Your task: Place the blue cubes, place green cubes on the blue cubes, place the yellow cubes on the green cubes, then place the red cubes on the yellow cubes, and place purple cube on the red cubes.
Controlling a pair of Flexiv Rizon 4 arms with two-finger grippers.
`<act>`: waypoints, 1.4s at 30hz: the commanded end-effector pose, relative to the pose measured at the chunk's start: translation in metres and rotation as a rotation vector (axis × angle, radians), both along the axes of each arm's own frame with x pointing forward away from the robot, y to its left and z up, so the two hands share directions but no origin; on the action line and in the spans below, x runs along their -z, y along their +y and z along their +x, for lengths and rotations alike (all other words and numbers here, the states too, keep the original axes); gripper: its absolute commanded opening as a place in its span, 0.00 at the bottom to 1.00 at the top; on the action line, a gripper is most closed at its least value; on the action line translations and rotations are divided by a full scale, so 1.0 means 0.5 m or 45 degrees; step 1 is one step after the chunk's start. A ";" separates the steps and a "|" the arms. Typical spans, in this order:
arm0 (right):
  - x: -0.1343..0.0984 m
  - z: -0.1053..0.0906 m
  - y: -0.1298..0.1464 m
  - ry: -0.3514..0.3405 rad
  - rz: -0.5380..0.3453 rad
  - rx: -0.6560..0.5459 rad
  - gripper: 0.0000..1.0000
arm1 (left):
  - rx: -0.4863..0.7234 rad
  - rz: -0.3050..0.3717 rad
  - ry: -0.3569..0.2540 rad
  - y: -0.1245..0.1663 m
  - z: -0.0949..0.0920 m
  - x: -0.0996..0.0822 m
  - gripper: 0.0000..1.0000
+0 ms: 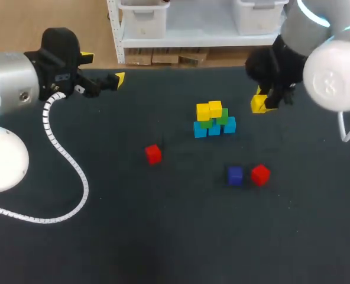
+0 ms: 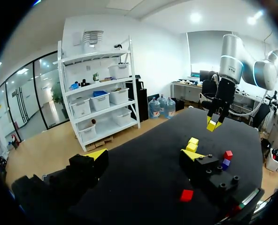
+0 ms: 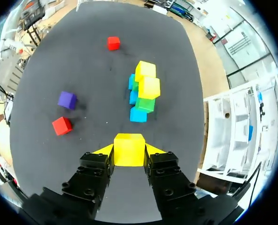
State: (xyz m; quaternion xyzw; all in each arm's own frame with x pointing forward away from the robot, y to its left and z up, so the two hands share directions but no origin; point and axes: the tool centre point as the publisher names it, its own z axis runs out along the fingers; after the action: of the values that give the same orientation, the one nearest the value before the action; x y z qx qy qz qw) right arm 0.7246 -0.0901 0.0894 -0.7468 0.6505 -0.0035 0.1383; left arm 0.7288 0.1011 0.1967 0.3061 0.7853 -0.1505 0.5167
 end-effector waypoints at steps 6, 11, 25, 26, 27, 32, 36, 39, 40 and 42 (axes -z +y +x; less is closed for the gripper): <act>0.017 0.034 0.044 0.060 -0.078 -0.033 0.00 | 0.011 -0.008 -0.005 0.006 0.001 0.002 1.00; 0.018 0.053 0.062 0.100 -0.141 -0.016 0.00 | 0.011 -0.008 -0.005 0.006 0.001 0.002 1.00; 0.039 0.077 0.089 0.171 -0.166 0.046 0.00 | 0.011 -0.008 -0.005 0.006 0.001 0.002 1.00; 0.038 0.078 0.089 0.176 -0.164 0.057 0.00 | 0.011 -0.008 -0.005 0.006 0.001 0.002 1.00; 0.037 0.080 0.089 0.183 -0.164 0.070 0.00 | 0.011 -0.008 -0.005 0.006 0.001 0.002 1.00; 0.035 0.085 0.098 0.191 -0.163 0.076 0.00 | 0.011 -0.008 -0.005 0.006 0.001 0.002 1.00; 0.039 0.085 0.105 0.195 -0.161 0.073 0.00 | 0.011 -0.008 -0.005 0.006 0.001 0.002 1.00; 0.046 0.084 0.110 0.203 -0.164 0.070 0.00 | 0.011 -0.008 -0.005 0.006 0.001 0.002 1.00; 0.047 0.084 0.113 0.209 -0.165 0.066 0.00 | 0.011 -0.008 -0.005 0.006 0.001 0.002 1.00; 0.050 0.082 0.117 0.218 -0.163 0.062 0.00 | 0.011 -0.008 -0.005 0.006 0.001 0.002 1.00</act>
State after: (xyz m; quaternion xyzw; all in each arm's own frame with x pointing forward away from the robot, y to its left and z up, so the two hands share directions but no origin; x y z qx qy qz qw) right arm 0.7616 -0.0351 0.0656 -0.7351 0.6768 0.0117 0.0388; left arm 0.7287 0.1011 0.1967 0.3060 0.7853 -0.1505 0.5167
